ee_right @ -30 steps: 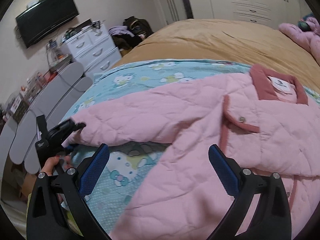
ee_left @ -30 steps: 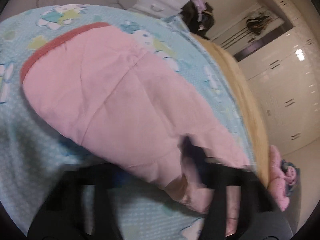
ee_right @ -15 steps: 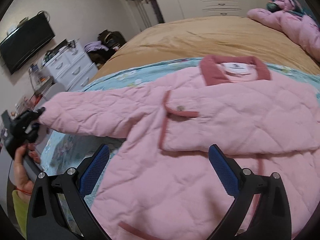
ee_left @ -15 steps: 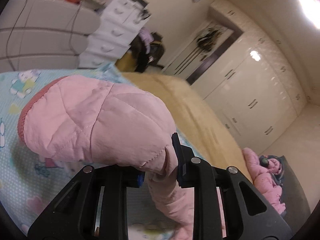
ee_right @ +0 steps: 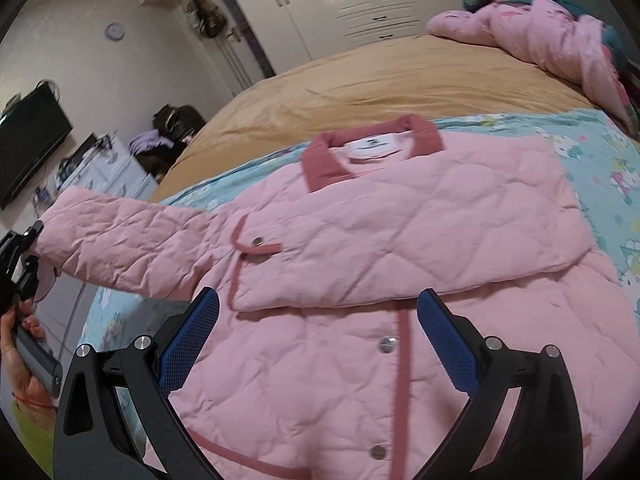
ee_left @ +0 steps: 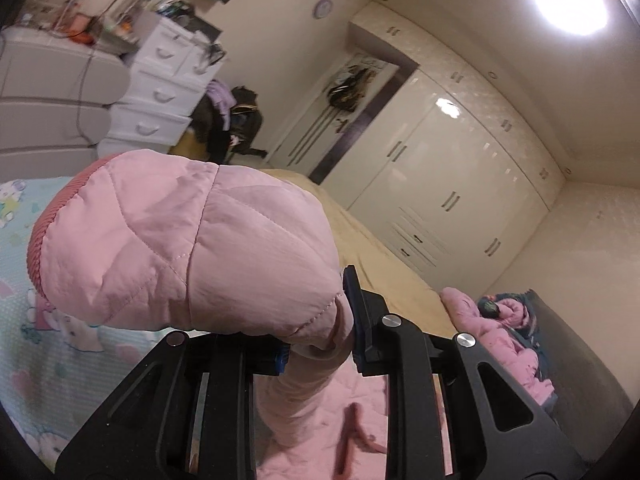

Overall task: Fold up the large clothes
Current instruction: 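Lift the sleeve with the left gripper and fold it across the jacket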

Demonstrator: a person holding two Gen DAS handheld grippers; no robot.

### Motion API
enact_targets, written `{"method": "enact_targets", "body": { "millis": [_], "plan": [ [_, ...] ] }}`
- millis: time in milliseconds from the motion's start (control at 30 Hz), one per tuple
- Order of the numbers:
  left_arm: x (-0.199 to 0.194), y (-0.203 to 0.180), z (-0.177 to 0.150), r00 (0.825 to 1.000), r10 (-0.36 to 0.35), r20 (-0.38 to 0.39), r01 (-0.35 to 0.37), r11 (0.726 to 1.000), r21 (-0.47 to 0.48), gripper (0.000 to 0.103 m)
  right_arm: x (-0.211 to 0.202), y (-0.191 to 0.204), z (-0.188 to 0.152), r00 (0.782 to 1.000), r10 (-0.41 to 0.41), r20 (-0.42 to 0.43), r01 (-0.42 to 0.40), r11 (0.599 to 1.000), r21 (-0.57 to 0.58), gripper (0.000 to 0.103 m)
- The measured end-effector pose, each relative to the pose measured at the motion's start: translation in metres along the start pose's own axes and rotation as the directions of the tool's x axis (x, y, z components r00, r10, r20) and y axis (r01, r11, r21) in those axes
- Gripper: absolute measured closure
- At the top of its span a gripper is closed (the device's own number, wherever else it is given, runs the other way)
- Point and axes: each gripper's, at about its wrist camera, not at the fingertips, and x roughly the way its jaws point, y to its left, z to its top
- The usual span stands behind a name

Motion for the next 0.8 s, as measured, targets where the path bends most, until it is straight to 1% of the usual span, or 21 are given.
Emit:
{"method": "enact_targets", "body": {
  "millis": [100, 167, 367, 600, 700, 800],
  "plan": [
    [0.001, -0.019, -0.006, 1.0, -0.028, -0.003, 0.028, 0.999, 0.039, 0.088, -0.002, -0.008, 0.006, 1.0, 0.0, 0.008, 0.0, 1.0, 0.018, 0.004],
    [0.003, -0.033, -0.012, 0.998, -0.058, -0.012, 0.058, 0.997, 0.057, 0.088, -0.005, -0.011, 0.014, 1.0, 0.003, 0.031, -0.003, 1.0, 0.016, 0.004],
    [0.009, -0.065, -0.028, 0.993, -0.114, -0.037, 0.117, 0.988, 0.102, 0.088, -0.009, -0.017, 0.034, 0.997, 0.014, 0.073, -0.015, 1.0, 0.01, 0.004],
    [0.019, -0.102, -0.052, 0.98, -0.184, -0.08, 0.195, 0.966, 0.17, 0.088, -0.006, -0.039, 0.05, 0.995, 0.002, 0.097, -0.005, 1.0, 0.028, 0.004],
    [0.024, -0.119, -0.067, 0.974, -0.202, -0.101, 0.219, 0.955, 0.198, 0.088, -0.005, -0.056, 0.047, 0.995, -0.003, 0.096, -0.003, 0.998, 0.064, 0.004],
    [0.031, -0.133, -0.083, 0.967, -0.218, -0.13, 0.242, 0.947, 0.212, 0.088, -0.002, -0.079, 0.04, 0.996, -0.02, 0.085, 0.008, 0.991, 0.136, 0.004]
  ]
}}
